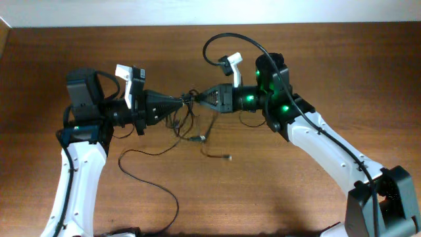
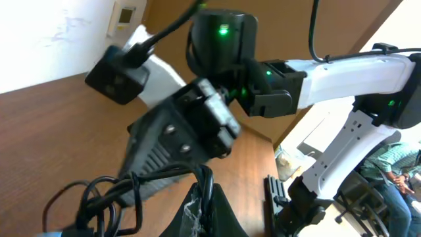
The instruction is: Untangle cables
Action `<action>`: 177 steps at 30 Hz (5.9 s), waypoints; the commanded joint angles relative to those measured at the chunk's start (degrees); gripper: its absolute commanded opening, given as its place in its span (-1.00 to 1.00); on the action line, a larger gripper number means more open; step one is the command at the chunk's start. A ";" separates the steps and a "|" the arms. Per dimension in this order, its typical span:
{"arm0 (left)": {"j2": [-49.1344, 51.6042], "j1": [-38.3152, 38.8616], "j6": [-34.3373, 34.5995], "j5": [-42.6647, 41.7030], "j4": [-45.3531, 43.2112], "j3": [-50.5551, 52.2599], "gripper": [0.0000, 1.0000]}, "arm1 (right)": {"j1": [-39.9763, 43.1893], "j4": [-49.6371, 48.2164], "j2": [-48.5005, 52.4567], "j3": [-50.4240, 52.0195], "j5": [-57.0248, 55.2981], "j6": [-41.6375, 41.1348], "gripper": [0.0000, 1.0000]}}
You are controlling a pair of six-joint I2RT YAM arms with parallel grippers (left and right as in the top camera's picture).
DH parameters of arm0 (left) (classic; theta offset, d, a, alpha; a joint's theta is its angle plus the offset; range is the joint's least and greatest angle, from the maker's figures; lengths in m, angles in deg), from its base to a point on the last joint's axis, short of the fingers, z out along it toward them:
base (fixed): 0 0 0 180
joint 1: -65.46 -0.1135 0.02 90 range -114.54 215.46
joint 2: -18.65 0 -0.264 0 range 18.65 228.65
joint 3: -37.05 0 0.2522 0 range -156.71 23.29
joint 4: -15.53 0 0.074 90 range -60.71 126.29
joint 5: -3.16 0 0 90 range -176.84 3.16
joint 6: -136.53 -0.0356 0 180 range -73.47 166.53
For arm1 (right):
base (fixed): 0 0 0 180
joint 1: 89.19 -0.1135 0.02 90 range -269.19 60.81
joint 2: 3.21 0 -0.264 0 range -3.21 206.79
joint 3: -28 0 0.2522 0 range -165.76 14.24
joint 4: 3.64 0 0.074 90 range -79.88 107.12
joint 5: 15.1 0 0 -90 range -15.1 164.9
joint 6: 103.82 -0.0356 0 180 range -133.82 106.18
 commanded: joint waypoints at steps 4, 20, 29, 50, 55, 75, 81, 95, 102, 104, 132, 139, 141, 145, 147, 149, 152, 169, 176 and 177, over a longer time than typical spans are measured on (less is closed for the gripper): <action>-0.83 -1.31 0.57 -3.45 -0.50 -1.07 -1.00 | 6.12 23.87 0.31 -0.09 -27.15 1.14 -0.92; -0.81 -1.33 0.57 1.60 -0.63 -1.07 -1.00 | 7.72 22.77 -8.50 -0.11 0.22 22.69 -0.15; -0.81 -1.33 0.57 1.57 -0.37 -1.07 -1.00 | -4.33 23.08 -8.94 -2.73 -28.33 19.93 -0.25; -0.81 -1.33 0.57 1.55 -0.39 -1.07 -1.00 | -13.05 36.02 -4.35 -14.23 -49.18 20.39 -0.33; -0.81 -1.36 0.50 -2.60 -0.46 -1.07 -1.00 | -13.00 33.83 -0.07 -14.23 -52.65 20.41 -0.32; -0.87 -1.36 0.15 -3.56 -0.46 -1.07 -1.00 | 20.92 44.63 0.55 -14.23 -67.21 21.38 -0.38; -0.87 -1.42 0.09 -3.56 -0.50 -1.07 -1.00 | 33.51 49.92 0.55 -14.21 -67.19 19.71 -0.24; -0.87 -11.15 9.55 22.51 1.86 -1.07 -1.00 | 44.15 55.32 0.55 -14.12 -69.20 16.02 0.03; -0.85 -11.10 32.39 67.87 16.11 -1.07 -1.00 | 44.15 57.16 0.55 -14.12 -70.69 15.58 0.11; -0.85 -11.10 36.63 80.24 19.41 -1.07 -1.00 | 44.15 57.96 0.55 -14.12 -73.94 13.51 0.11; -0.70 -6.32 -14.03 -3.54 7.32 -1.07 -1.00 | 15.04 63.36 0.55 -14.12 4.55 53.86 0.36; -0.70 -6.32 -14.03 -3.43 7.32 -1.07 -1.00 | 7.21 57.96 0.55 -14.12 8.50 53.86 0.36; -0.70 -6.32 -14.03 -3.48 7.32 -1.07 -1.00 | 4.68 55.43 0.55 -14.12 5.84 53.81 0.36; -0.70 -6.29 -11.63 -3.48 7.32 -1.07 -1.00 | -0.11 50.66 0.94 -14.12 -9.73 49.33 0.34; -0.70 -6.29 -9.35 -3.48 7.34 -1.07 -1.00 | -2.05 47.47 1.40 -14.12 -18.60 45.42 0.02; -0.70 -6.32 -7.91 -3.48 7.32 -1.07 -1.00 | -3.32 45.38 1.38 -14.12 -20.35 43.63 -0.89; -0.70 -6.25 -4.72 -3.37 7.37 -1.07 -1.00 | -4.00 44.92 0.26 -15.50 -12.70 44.35 -0.92; 0.31 14.64 15.93 88.19 19.10 -1.05 -1.00 | 12.48 42.40 -23.80 -19.91 -15.85 39.76 -0.92; 0.33 5.84 48.81 92.24 18.91 -1.05 -1.00 | 17.79 49.81 -27.52 -19.91 -29.94 34.32 -0.92; 0.33 5.51 46.86 86.16 16.83 -1.05 -1.00 | 17.79 51.12 -27.21 -19.91 -31.63 33.05 -0.92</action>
